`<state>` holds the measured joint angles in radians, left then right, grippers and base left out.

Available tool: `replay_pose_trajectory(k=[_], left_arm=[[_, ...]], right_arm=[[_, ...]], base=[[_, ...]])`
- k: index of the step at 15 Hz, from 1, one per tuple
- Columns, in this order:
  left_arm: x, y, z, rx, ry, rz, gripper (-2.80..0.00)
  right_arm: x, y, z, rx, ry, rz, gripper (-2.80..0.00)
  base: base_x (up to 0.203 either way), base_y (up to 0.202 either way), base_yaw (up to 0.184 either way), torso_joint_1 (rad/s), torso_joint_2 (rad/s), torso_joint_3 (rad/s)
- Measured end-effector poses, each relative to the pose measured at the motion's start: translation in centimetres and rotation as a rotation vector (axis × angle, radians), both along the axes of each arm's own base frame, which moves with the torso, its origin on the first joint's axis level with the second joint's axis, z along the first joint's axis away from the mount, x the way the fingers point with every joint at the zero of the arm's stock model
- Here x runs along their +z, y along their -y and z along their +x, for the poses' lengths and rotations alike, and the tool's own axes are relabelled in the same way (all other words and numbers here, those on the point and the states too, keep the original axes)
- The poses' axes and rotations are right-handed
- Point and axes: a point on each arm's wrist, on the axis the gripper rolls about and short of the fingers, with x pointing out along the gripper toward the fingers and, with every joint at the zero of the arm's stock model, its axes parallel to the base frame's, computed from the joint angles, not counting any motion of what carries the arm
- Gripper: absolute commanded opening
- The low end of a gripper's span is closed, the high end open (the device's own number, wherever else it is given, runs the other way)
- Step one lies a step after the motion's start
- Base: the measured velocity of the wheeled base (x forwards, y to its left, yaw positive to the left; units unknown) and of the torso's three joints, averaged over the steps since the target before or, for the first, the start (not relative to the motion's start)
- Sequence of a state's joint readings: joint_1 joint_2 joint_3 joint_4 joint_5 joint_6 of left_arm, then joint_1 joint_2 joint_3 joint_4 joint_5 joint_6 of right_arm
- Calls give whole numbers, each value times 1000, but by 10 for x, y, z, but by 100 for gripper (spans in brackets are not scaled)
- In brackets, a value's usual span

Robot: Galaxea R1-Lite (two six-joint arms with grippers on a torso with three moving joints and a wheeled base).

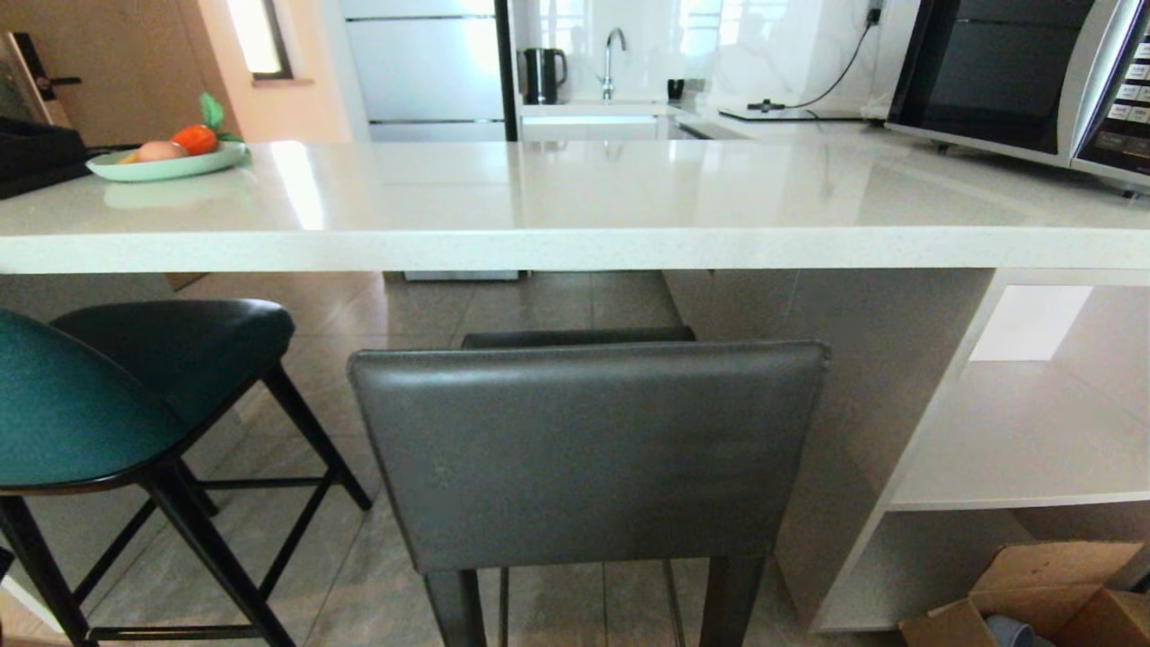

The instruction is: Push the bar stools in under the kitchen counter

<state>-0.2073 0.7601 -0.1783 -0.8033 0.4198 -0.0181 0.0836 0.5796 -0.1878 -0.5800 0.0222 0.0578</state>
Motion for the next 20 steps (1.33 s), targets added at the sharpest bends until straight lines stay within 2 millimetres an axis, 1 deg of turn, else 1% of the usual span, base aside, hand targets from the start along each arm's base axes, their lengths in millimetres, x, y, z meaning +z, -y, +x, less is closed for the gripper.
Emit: replay_pose_trajectory(k=[2,3,5,7,8,11,12,13,15,17,19,20], left_arm=[[3,-5,-16,-9,33,16,-280],[2,-6,-26,-33,46,26,-280],[0,-8,-47,-94,76,48,-280],[-7,-9,-66,-121,68,65,-280],[-8,-9,-72,-121,63,71,-280],[-11,-7,-82,-108,63,105,-280],[-13,-5,-84,-153,71,130,-280],[-20,-4,-84,-190,59,143,-280],[-43,-3,-84,-216,20,146,-280],[-70,-3,-90,-244,-22,165,-280],[-97,-3,-91,-263,-118,188,-280],[-107,-3,-91,-271,-162,188,-280]], right_arm=[[11,3,-31,-34,23,-15,-280],[9,3,-44,-52,7,-22,-280],[8,3,-62,-108,17,-17,-280],[12,3,-72,-125,69,-24,-280],[14,3,-76,-127,80,-27,-280],[19,3,-83,-124,78,-28,-280],[18,3,-84,-117,71,-31,-280],[15,3,-82,-115,63,-32,-280],[1,3,-78,-108,28,-41,-280],[-24,2,-78,-86,-6,-80,-280],[-49,2,-79,-84,-36,-135,-280],[-63,3,-76,-83,-73,-153,-280]], base=[[0,0,0,0,0,0],[0,0,0,0,0,0],[0,0,0,0,0,0],[0,0,0,0,0,0],[0,0,0,0,0,0],[0,0,0,0,0,0],[0,0,0,0,0,0],[0,0,0,0,0,0],[0,0,0,0,0,0],[0,0,0,0,0,0],[0,0,0,0,0,0],[0,0,0,0,0,0]])
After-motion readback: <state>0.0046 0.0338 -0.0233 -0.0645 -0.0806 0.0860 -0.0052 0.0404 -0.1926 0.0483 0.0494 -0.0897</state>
